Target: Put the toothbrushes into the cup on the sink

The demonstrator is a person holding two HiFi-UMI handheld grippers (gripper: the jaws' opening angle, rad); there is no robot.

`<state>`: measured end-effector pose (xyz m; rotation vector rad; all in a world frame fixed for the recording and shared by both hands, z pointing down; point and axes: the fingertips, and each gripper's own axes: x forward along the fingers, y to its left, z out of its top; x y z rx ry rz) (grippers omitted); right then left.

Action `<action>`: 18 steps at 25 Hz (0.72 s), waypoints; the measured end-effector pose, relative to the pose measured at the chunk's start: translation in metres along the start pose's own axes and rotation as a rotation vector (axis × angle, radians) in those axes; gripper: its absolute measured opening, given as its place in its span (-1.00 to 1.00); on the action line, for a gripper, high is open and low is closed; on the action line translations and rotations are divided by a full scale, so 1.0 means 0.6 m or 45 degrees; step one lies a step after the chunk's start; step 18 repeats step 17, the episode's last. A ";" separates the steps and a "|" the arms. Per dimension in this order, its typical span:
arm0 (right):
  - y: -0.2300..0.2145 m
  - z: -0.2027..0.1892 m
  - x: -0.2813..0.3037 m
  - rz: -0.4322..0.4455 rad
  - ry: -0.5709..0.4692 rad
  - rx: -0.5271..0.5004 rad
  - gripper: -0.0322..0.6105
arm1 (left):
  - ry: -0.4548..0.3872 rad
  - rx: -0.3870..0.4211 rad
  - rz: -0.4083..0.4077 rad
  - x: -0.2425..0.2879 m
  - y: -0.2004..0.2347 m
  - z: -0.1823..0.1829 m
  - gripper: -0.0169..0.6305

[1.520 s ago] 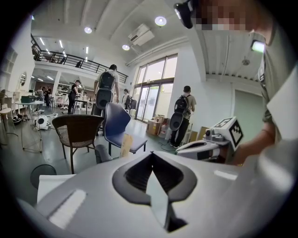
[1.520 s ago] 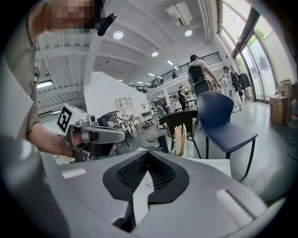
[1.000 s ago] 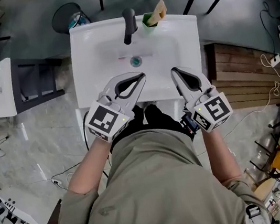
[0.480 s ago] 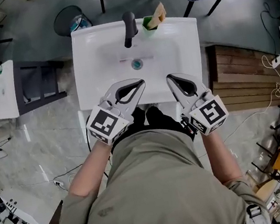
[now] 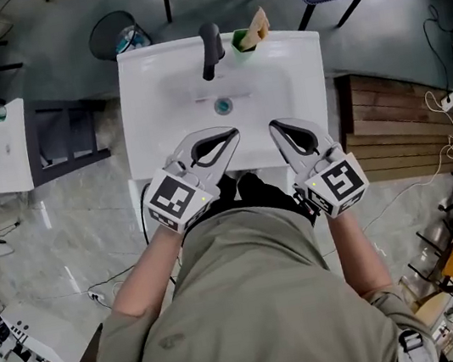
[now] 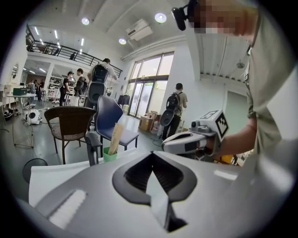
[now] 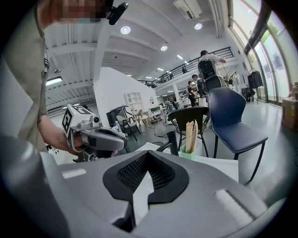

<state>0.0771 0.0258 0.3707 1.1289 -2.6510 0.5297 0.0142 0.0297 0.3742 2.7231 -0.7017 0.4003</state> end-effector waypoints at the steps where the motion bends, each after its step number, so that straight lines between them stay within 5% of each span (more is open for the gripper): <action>1: -0.001 0.000 0.000 0.000 0.001 0.000 -0.87 | 0.002 -0.002 0.001 0.000 0.001 0.000 -0.93; 18: 0.001 -0.001 0.009 0.023 0.043 -0.010 -0.87 | 0.002 -0.017 0.006 -0.003 0.005 0.005 -0.93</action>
